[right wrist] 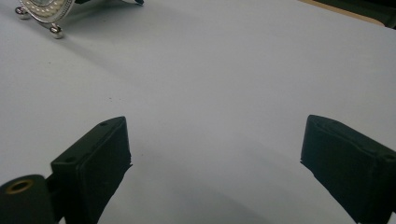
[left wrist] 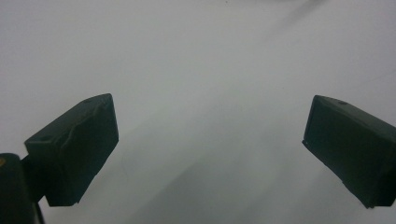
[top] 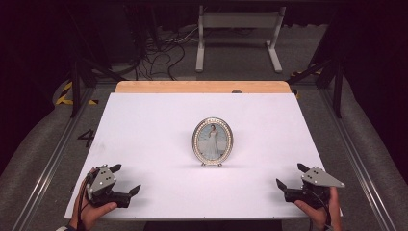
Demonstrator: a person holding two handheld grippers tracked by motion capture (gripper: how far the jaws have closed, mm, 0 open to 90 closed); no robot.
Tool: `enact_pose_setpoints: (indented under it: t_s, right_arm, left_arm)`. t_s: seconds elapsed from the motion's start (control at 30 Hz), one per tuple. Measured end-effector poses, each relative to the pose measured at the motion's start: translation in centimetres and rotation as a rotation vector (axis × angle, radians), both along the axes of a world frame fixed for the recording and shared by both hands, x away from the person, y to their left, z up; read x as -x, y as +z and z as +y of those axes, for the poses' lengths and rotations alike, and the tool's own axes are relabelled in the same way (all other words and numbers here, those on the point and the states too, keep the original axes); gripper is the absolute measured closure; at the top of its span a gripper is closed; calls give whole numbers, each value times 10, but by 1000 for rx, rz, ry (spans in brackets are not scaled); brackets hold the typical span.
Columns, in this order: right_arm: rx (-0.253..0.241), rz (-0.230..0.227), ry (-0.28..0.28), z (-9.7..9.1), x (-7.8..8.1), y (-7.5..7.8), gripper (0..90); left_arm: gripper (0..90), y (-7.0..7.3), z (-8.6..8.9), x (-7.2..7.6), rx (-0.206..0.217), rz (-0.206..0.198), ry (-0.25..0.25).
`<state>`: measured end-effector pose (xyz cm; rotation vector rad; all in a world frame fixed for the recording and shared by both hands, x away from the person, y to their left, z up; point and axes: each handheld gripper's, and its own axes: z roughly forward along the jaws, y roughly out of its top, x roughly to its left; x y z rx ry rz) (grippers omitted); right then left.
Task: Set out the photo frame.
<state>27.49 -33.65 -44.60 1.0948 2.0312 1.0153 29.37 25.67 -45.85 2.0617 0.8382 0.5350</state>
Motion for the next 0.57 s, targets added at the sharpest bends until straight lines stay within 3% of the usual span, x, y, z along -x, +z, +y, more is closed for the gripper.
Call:
enact_pose_setpoints:
  t_s: [0.07, 0.57]
  right_arm:
    - [17, 5, -26, 0, -1, 0, 85]
    - [1, -1, -30, -4, 2, -1, 88]
  left_arm:
    - [41, -1, 0, -1, -4, 5, -6]
    - [41, -2, -1, -7, -8, 8, -1]
